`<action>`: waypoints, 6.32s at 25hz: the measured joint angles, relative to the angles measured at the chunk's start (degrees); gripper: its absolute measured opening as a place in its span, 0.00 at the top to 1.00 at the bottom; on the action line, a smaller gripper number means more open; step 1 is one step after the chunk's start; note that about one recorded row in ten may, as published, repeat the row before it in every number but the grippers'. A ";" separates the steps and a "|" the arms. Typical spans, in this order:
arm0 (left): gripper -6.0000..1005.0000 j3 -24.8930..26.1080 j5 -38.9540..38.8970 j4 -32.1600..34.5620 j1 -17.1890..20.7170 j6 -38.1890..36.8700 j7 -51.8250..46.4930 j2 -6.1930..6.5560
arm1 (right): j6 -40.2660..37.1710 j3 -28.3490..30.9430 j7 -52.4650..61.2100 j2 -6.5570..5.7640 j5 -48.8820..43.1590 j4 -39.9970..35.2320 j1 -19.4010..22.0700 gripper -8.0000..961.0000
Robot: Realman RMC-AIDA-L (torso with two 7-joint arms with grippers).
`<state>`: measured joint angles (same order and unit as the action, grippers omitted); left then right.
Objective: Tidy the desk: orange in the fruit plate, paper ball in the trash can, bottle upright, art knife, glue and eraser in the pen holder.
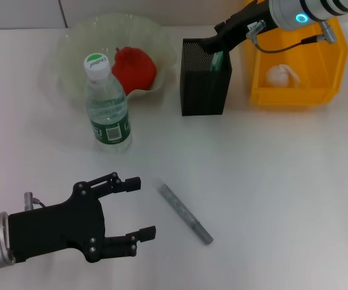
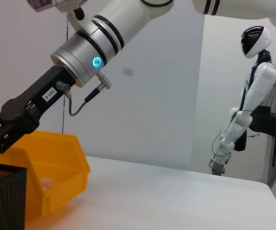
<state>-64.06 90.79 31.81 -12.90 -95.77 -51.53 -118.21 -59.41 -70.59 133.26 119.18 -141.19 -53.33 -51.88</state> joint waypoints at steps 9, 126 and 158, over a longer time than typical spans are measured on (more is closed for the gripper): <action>0.16 0.88 -0.32 0.00 0.77 -0.57 -0.31 0.34 | -19.65 -3.14 14.68 0.19 -0.07 -24.04 4.85 0.44; 0.16 0.18 -0.12 -6.96 -5.01 1.41 3.22 -0.35 | -7.06 -7.89 -88.13 0.65 92.39 27.95 22.69 0.80; 0.16 0.77 -0.25 -6.71 -6.28 1.51 1.60 -0.14 | -43.19 11.05 -77.85 -2.27 48.77 16.51 43.26 0.20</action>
<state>-63.29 90.54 25.10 -19.17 -94.25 -49.92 -118.35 -102.60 -59.54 55.41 116.91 -92.43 -36.83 -8.62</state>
